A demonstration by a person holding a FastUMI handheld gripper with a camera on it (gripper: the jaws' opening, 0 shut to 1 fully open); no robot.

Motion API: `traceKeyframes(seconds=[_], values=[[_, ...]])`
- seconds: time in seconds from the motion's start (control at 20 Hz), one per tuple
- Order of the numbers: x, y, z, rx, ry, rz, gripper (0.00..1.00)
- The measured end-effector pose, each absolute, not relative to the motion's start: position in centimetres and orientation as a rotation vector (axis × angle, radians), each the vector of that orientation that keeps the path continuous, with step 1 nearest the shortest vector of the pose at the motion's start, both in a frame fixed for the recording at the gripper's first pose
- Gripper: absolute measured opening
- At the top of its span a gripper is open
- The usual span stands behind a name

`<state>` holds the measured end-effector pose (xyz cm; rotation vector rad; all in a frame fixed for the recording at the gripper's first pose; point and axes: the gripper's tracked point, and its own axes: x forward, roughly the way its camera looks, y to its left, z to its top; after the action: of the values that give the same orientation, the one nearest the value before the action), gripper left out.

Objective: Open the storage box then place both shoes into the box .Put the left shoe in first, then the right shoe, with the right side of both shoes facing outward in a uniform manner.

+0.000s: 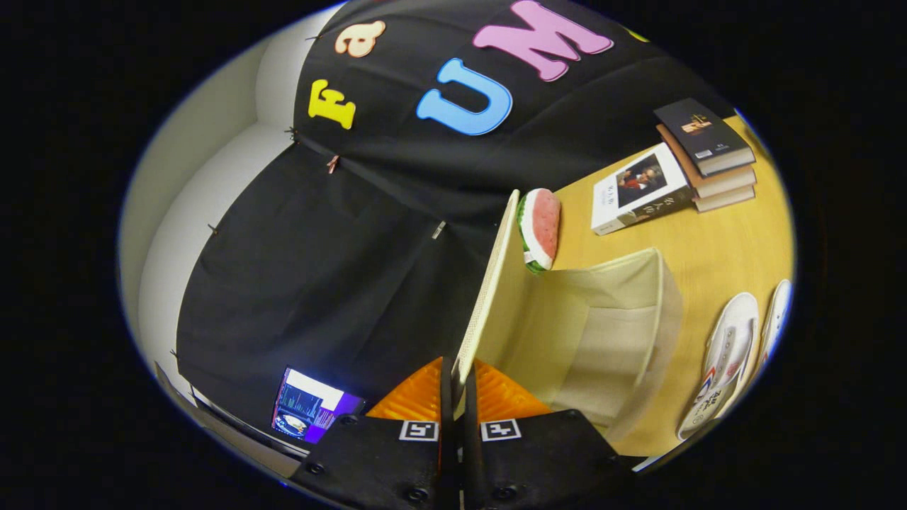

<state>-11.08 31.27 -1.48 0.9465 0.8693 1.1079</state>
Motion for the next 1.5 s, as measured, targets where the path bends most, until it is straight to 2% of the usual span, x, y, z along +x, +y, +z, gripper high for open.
traceKeyframes(seconds=[0.4, 0.45, 0.5, 0.55, 0.6, 0.7, 0.85, 1.2, 1.5], values=[[-13.0, 39.8, 2.7, 0.891, 0.856, 1.217, 0.15], [-13.3, 40.6, 2.6, 0.875, 0.859, 1.227, 0.22], [-13.7, 40.8, 2.7, 0.869, 0.863, 1.234, 0.24], [-14.0, 41.3, 2.8, 0.872, 0.865, 1.252, 0.33], [-14.3, 41.6, 2.9, 0.874, 0.870, 1.261, 0.34], [-14.8, 42.0, 2.9, 0.867, 0.879, 1.281, 0.52], [-14.8, 42.0, 2.1, 0.835, 0.880, 1.263, 0.97], [-12.5, 37.1, 0.3, 0.780, 0.822, 1.142, 0.97], [-9.1, 26.7, -4.9, 0.598, 0.751, 0.878, 0.98]])
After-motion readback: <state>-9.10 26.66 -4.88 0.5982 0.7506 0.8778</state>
